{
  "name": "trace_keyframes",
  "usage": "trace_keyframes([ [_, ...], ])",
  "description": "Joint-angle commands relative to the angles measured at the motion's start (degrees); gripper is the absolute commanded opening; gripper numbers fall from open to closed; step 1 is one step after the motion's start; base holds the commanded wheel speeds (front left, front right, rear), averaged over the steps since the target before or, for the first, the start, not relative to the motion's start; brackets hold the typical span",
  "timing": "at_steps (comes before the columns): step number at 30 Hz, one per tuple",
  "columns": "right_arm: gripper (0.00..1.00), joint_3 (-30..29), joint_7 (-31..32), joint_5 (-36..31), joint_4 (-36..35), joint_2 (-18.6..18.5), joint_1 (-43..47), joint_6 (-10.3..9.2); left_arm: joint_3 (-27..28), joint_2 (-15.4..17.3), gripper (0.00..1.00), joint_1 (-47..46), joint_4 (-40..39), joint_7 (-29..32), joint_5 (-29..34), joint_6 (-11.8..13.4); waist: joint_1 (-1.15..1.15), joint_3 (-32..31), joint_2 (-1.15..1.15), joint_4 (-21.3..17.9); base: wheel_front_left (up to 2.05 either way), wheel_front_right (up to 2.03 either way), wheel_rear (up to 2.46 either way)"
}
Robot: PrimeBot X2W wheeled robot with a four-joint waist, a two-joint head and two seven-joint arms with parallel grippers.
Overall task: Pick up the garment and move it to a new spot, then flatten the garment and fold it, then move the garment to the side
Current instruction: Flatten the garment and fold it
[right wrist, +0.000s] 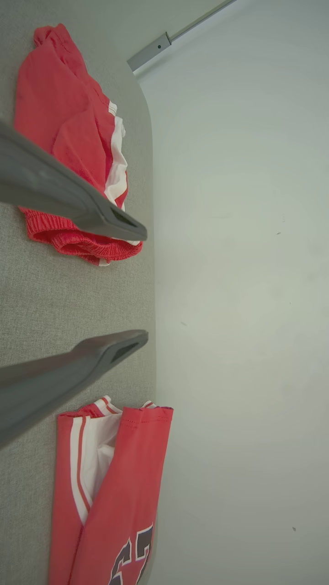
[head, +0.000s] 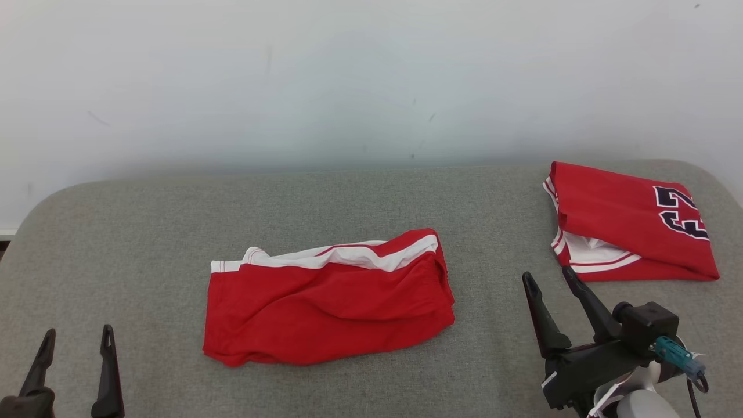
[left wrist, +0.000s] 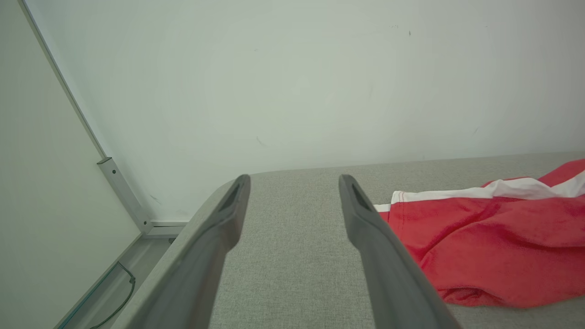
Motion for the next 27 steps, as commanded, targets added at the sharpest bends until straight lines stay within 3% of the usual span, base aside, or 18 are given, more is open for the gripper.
trace_keyframes([
  [1,1.00,0.2,0.4,-0.5,-0.1,-0.3,0.1,-0.14,0.0,0.2,1.00,-0.2,-0.1,-0.2,-0.3,0.1,0.00,0.0,0.00,0.3,0.00,0.00,0.00],
  [15,1.00,6.6,4.1,2.2,6.6,-2.0,-6.2,-0.14,-2.0,-0.6,1.00,-2.4,1.6,-1.5,0.1,-0.3,0.00,0.0,0.00,4.9,0.00,0.00,0.00],
  [27,1.00,12.8,9.3,6.8,23.2,-2.1,-17.4,-0.14,-3.0,-1.4,1.00,-4.2,4.0,-3.3,-0.6,-0.6,0.00,0.4,0.00,9.5,0.00,0.00,0.00],
])
